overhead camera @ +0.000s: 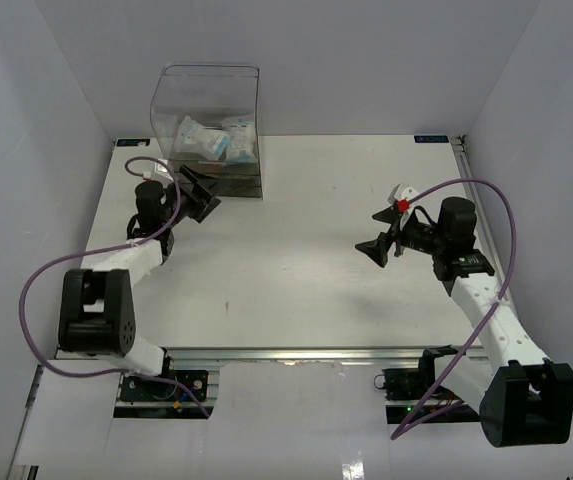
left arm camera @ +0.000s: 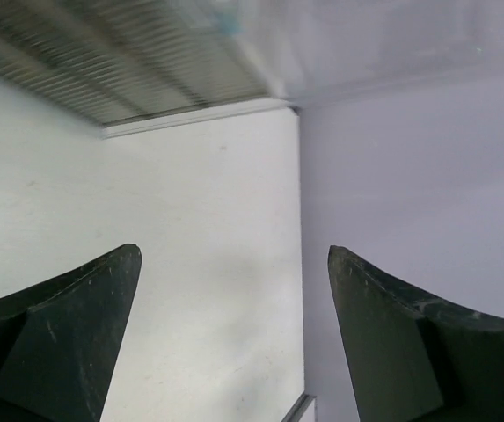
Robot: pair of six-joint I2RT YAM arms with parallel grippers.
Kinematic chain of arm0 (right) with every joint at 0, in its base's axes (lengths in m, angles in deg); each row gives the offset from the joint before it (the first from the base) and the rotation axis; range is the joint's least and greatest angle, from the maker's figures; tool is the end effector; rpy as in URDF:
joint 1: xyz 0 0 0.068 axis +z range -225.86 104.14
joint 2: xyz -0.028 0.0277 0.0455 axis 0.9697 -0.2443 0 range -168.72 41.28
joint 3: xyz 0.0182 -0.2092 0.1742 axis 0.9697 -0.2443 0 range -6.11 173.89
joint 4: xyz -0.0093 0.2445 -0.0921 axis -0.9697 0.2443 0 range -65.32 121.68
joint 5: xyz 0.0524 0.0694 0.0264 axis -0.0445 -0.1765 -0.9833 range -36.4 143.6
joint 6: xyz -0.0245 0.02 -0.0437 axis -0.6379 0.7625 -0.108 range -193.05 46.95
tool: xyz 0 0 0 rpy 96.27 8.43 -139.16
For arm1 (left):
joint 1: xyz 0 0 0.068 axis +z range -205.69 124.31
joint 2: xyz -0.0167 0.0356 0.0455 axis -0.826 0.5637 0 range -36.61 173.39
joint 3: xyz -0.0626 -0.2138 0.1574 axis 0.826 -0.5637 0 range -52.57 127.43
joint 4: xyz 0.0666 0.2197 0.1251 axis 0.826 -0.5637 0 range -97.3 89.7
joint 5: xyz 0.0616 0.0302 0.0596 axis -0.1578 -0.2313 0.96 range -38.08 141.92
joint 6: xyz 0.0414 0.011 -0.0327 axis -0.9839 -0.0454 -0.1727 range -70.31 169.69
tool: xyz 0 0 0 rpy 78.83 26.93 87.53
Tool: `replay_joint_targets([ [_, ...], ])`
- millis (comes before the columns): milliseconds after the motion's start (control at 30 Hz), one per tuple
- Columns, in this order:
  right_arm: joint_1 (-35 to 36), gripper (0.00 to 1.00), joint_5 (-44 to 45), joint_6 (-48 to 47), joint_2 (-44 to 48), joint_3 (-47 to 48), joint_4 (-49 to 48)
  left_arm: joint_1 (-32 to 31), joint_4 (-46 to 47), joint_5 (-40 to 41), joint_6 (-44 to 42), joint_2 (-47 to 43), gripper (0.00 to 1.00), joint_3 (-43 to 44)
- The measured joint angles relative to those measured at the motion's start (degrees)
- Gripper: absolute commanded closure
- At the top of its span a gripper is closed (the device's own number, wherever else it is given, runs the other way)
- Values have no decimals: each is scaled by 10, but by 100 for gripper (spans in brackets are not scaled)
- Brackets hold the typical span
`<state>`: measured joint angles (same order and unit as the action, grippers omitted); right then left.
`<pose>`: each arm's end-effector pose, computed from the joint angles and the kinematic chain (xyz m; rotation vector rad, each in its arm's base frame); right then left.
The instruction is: Organize the makeup
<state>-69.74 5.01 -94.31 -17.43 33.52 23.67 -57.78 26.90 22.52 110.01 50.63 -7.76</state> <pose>0.2226 0.0508 0.2855 -0.9590 1.5452 0.6080 0.3291 -0.0294 0.2287 -0.6060 1.8901 -1.2071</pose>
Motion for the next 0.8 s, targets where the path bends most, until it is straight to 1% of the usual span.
replay_joint_targets([
  [133, -26, 10, 10, -2, 31, 0, 6, 1, -24, -49, -82, -130, 2, 9],
  [300, -44, 10, 44, 19, 45, 0, 11, 1, -86, -101, -216, -271, 2, 12],
  [433, -60, 10, 87, 41, 34, 5, 36, 0, -121, -112, -314, -399, 2, -33],
  [533, -72, 10, 107, 52, 32, 6, 50, -2, -133, -115, -364, -487, 2, -83],
  [667, -83, 10, 127, 64, 43, 5, 55, -4, -160, -111, -406, -548, 2, -118],
  [800, -97, 10, 144, 91, 74, -10, 41, -4, -189, -99, -428, -568, 2, -125],
])
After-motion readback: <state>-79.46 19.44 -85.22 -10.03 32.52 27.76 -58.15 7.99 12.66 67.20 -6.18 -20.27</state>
